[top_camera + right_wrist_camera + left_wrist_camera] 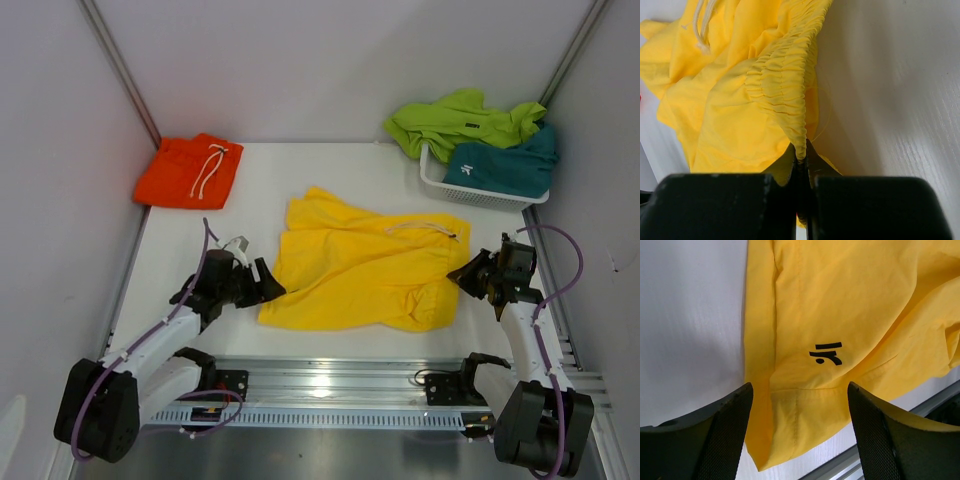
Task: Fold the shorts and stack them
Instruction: Flatten the shorts out
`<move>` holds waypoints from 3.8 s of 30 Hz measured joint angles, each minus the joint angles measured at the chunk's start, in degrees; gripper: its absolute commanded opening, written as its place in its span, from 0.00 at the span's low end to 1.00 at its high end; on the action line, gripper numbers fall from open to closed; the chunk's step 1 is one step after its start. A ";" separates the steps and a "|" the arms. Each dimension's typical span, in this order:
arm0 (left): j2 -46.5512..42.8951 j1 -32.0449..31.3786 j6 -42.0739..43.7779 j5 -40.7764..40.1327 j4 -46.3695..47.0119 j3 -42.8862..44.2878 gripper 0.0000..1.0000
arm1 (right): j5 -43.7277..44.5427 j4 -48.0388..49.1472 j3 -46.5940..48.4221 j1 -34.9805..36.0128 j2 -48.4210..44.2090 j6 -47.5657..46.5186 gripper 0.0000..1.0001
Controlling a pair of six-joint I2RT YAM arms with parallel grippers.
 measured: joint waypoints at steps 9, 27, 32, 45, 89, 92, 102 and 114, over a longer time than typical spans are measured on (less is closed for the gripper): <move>0.94 -0.07 -0.68 4.00 0.15 0.04 0.57 | 0.00 0.02 0.00 0.00 0.28 0.00 0.00; 16.81 -0.07 -7.61 14.29 21.97 -3.04 0.73 | -2.03 0.48 0.00 0.00 0.74 -0.07 0.00; 17.07 0.15 -8.07 13.14 25.20 -3.04 0.74 | -2.82 0.46 -0.09 0.00 0.57 -0.15 0.00; 13.99 0.85 -8.68 9.01 30.23 -3.02 0.10 | -3.50 0.46 -1.92 0.00 0.15 -0.46 0.00; -2.67 1.09 -4.94 2.25 26.69 -15.63 0.84 | -5.49 2.05 -2.91 0.00 0.68 -0.70 0.00; -6.36 1.11 -4.90 0.20 23.50 -15.43 0.85 | -5.51 2.03 -2.91 0.00 0.68 -1.05 0.00; -15.08 1.16 -2.36 -7.45 8.04 -7.76 0.86 | -5.53 2.93 -2.91 0.00 2.80 -1.29 0.00; -4.83 1.16 -1.73 -4.55 1.62 -5.77 0.78 | -5.57 3.93 -2.89 0.00 4.76 -1.29 0.00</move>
